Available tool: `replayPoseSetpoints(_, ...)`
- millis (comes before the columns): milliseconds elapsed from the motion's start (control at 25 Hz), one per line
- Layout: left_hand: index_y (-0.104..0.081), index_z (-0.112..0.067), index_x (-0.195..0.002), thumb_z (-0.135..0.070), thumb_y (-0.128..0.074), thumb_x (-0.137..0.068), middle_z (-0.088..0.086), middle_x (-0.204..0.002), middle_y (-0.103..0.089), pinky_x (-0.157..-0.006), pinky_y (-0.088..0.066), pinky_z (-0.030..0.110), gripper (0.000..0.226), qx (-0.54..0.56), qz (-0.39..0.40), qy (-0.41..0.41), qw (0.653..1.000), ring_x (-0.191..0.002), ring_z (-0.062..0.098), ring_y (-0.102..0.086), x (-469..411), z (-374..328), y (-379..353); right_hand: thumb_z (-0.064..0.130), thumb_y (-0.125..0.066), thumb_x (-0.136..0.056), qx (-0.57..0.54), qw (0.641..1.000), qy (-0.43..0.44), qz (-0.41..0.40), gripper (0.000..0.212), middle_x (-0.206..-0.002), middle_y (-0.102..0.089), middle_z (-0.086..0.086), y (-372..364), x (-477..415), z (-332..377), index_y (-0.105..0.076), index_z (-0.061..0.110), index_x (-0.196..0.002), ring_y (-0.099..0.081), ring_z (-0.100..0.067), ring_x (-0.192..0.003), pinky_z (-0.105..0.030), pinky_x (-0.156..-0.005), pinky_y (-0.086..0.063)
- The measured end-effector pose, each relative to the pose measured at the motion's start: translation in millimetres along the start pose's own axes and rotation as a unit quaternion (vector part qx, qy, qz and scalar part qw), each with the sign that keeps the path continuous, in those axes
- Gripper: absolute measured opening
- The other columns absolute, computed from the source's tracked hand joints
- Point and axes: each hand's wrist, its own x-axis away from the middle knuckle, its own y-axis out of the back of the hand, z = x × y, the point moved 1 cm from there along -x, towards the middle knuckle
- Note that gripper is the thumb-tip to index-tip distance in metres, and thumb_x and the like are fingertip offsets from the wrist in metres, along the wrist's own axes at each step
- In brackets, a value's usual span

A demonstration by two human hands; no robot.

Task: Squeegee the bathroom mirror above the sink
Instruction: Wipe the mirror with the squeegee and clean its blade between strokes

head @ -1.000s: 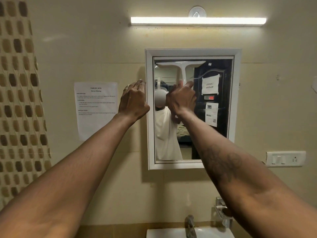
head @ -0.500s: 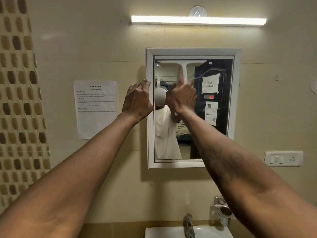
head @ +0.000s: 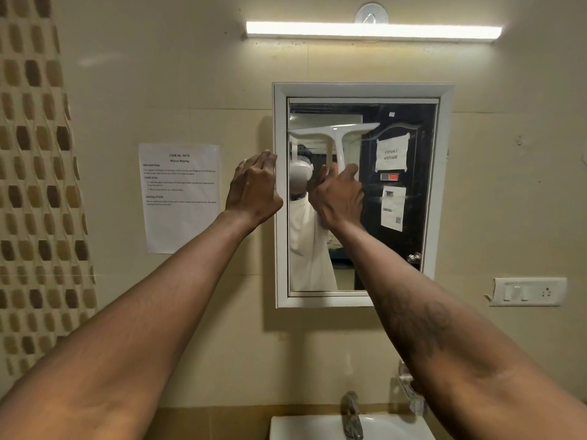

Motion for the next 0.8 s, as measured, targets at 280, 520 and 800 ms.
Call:
replayPoseSetpoints(280,-0.044,0.000,-0.148,-0.004,-0.051,-0.081,0.018,-0.155,-0.046,-0.123,-0.031,0.047,0.068,0.000,-0.003,-0.006,1.000,-0.147,0.029,-0.041,-0.7,-4.8,2.0,0.036,-0.042,-0.110,-0.017,1.000,-0.001,-0.017,0.034,-0.068,-0.043,0.010,2.8,-37.5,32.0,-0.049,0.005,-0.123,-0.044,0.001,-0.055,-0.021,-0.045,-0.033)
replayPoseSetpoints(520,-0.046,0.000,-0.146,-0.002,-0.051,-0.076,0.018,-0.152,-0.049,-0.121,-0.033,0.049,0.070,-0.004,0.002,0.004,1.000,-0.144,0.032,-0.044,7.4,5.8,-2.1,0.042,-0.036,-0.110,0.005,1.000,-0.007,0.000,0.034,-0.074,-0.046,0.008,6.7,-26.3,14.8,-0.046,0.010,-0.118,-0.048,-0.004,-0.059,-0.024,-0.046,-0.034)
replayPoseSetpoints(800,-0.043,0.000,-0.149,0.000,-0.048,-0.079,0.018,-0.156,-0.044,-0.123,-0.030,0.046,0.071,-0.001,0.024,0.001,1.000,-0.148,0.029,-0.039,15.7,-3.6,-10.5,0.051,-0.037,-0.108,0.016,0.999,-0.019,0.026,0.030,-0.076,-0.051,0.006,-2.8,21.6,-17.0,-0.036,0.022,-0.105,-0.060,-0.016,-0.065,-0.034,-0.054,-0.050)
